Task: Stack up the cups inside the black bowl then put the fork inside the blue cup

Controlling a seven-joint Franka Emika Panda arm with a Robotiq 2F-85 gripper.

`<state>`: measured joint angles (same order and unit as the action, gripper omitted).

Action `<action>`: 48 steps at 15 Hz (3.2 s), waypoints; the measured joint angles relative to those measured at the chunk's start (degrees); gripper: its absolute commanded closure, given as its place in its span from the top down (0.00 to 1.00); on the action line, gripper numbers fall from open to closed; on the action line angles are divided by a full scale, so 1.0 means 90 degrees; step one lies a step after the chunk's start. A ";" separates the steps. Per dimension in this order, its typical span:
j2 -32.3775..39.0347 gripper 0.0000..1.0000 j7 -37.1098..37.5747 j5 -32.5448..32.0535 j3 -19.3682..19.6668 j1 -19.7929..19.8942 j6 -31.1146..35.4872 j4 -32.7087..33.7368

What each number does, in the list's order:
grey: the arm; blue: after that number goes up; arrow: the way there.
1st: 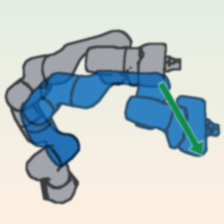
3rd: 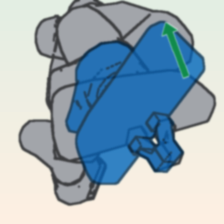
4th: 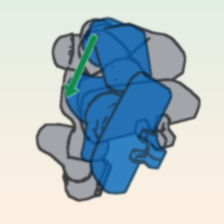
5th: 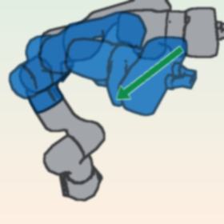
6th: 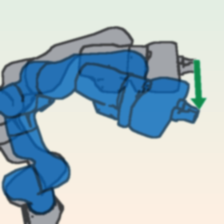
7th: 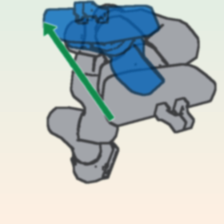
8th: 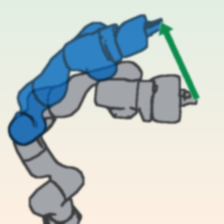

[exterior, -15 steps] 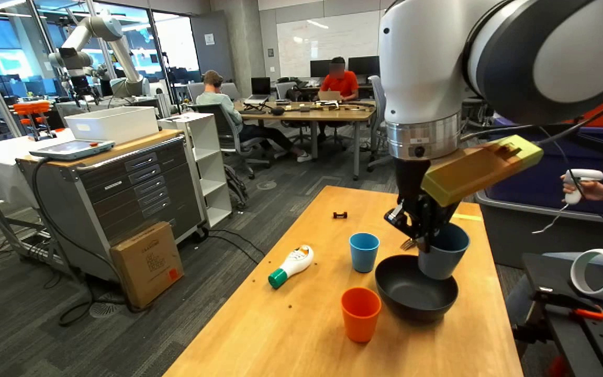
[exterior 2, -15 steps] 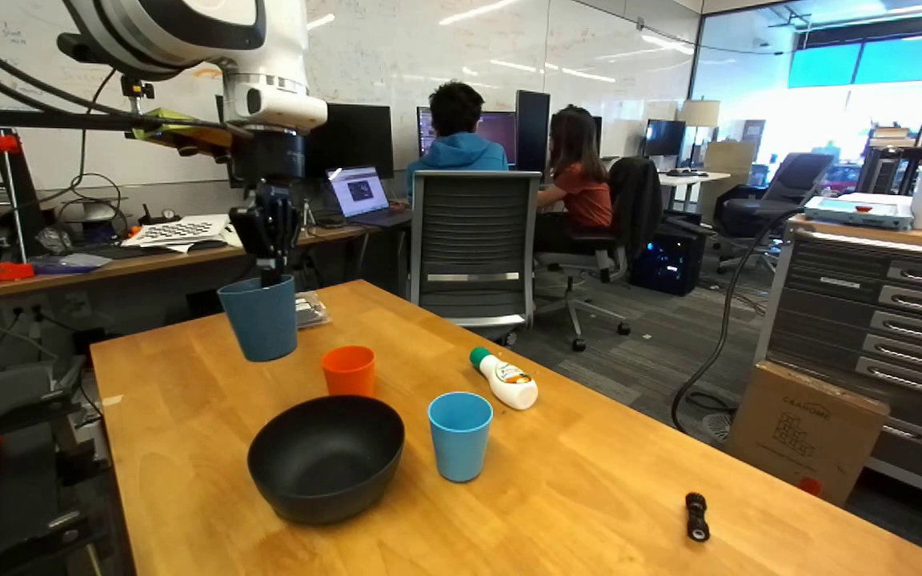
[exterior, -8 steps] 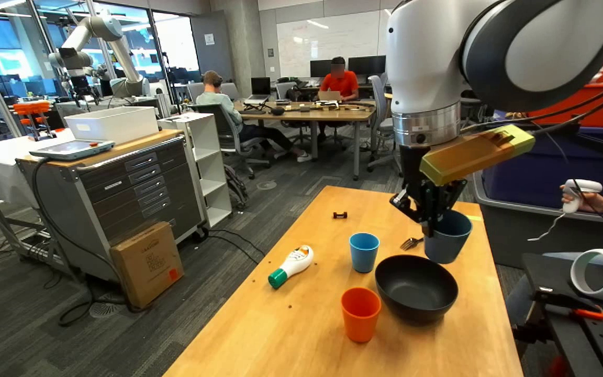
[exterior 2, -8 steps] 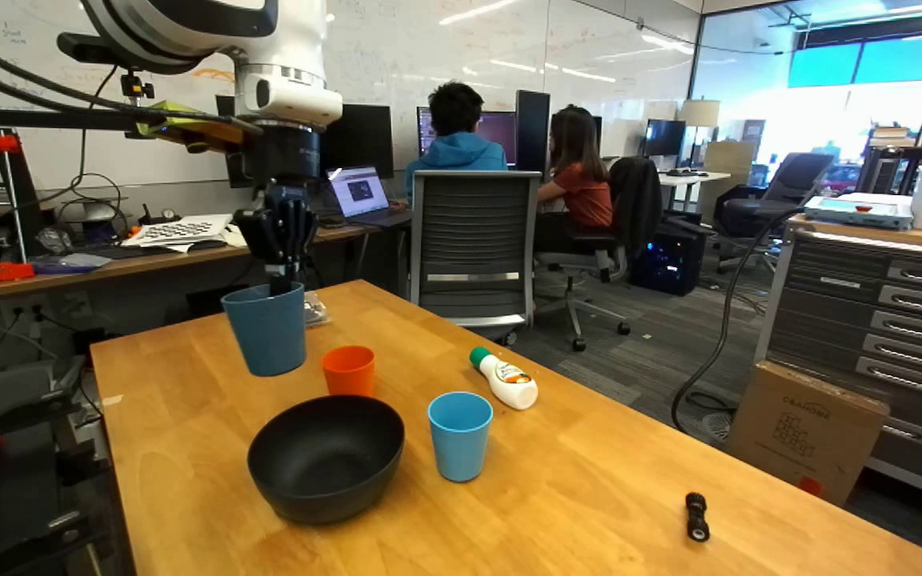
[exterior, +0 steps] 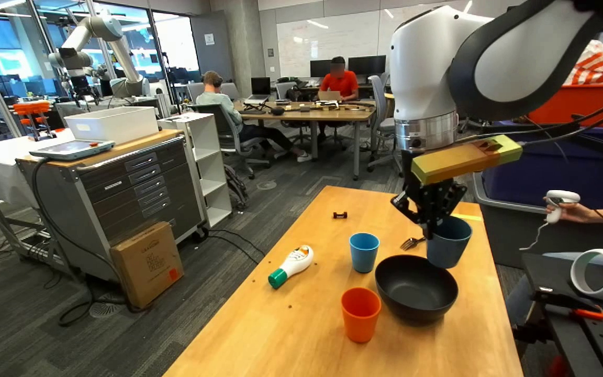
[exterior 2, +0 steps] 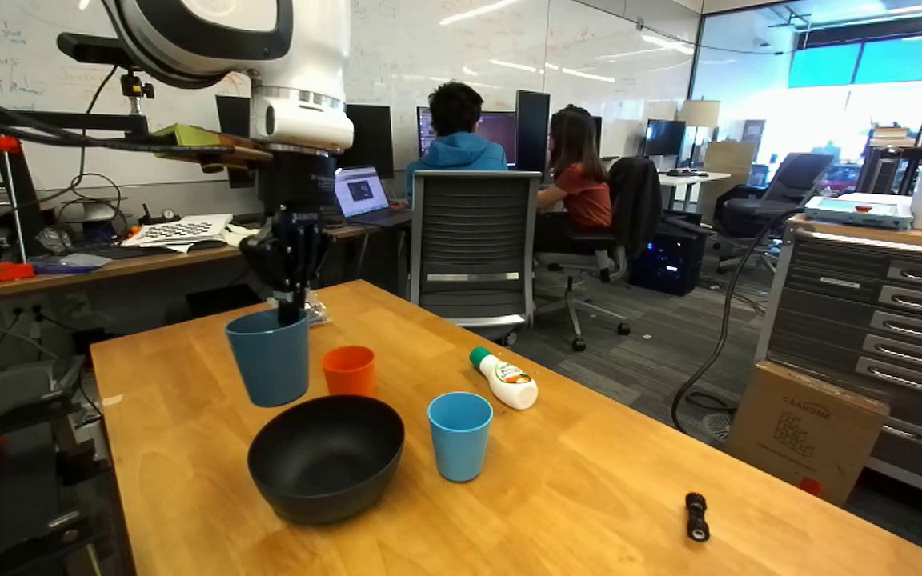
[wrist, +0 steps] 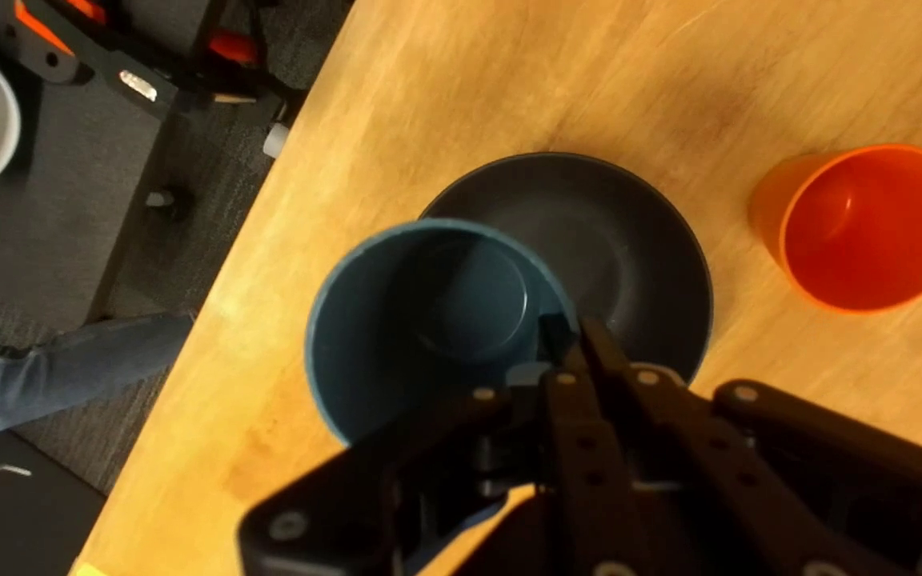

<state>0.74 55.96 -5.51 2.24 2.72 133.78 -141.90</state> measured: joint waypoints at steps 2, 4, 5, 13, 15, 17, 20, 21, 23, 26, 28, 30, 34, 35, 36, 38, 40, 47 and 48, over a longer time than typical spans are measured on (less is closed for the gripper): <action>0.0185 0.01 0.0000 0.0158 0.0093 0.0061 0.0069 0.0040; 0.0389 0.01 0.0000 0.0322 0.0173 0.0105 0.0172 0.0133; 0.0507 0.01 0.0000 0.0396 0.0212 0.0123 0.0238 0.0206; 0.1622 0.02 0.0001 0.0911 0.0386 0.0136 0.0510 0.1105; 0.1913 0.02 0.0001 0.1041 0.0386 0.0135 0.0543 0.1323; 0.2176 0.02 0.0001 0.1127 0.0386 0.0133 0.0549 0.1508; 0.2512 0.02 0.0001 0.1206 0.0386 0.0115 0.0550 0.1706; 0.2600 0.02 0.0001 0.1223 0.0386 0.0107 0.0550 0.1748; 0.2728 0.02 0.0001 0.1252 0.0386 0.0096 0.0550 0.1789; 0.2839 0.30 0.0001 0.1264 0.0386 0.0094 0.0550 0.1795; 0.2874 0.44 0.0001 0.1264 0.0390 0.0093 0.0550 0.1795; 0.2876 0.60 0.0001 0.1264 0.0392 0.0088 0.0550 0.1803; 0.2806 0.91 0.0001 0.1264 0.0394 0.0013 0.0550 0.1838; 0.2743 0.98 0.0001 0.1264 0.0394 -0.0031 0.0543 0.1837; 0.2658 1.00 0.0000 0.1264 0.0393 -0.0085 0.0512 0.1833; 0.2401 1.00 -0.0010 0.1255 0.0388 -0.0224 0.0322 0.1803; 0.2050 1.00 -0.0009 0.1156 0.0384 -0.0396 0.0037 0.1735; 0.1052 1.00 0.0261 0.0306 0.0287 -0.0811 -0.0097 0.1231; 0.1000 1.00 0.0316 0.0228 0.0250 -0.0815 -0.0043 0.1168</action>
<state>9.74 58.80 -3.46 4.49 -4.62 133.39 -131.39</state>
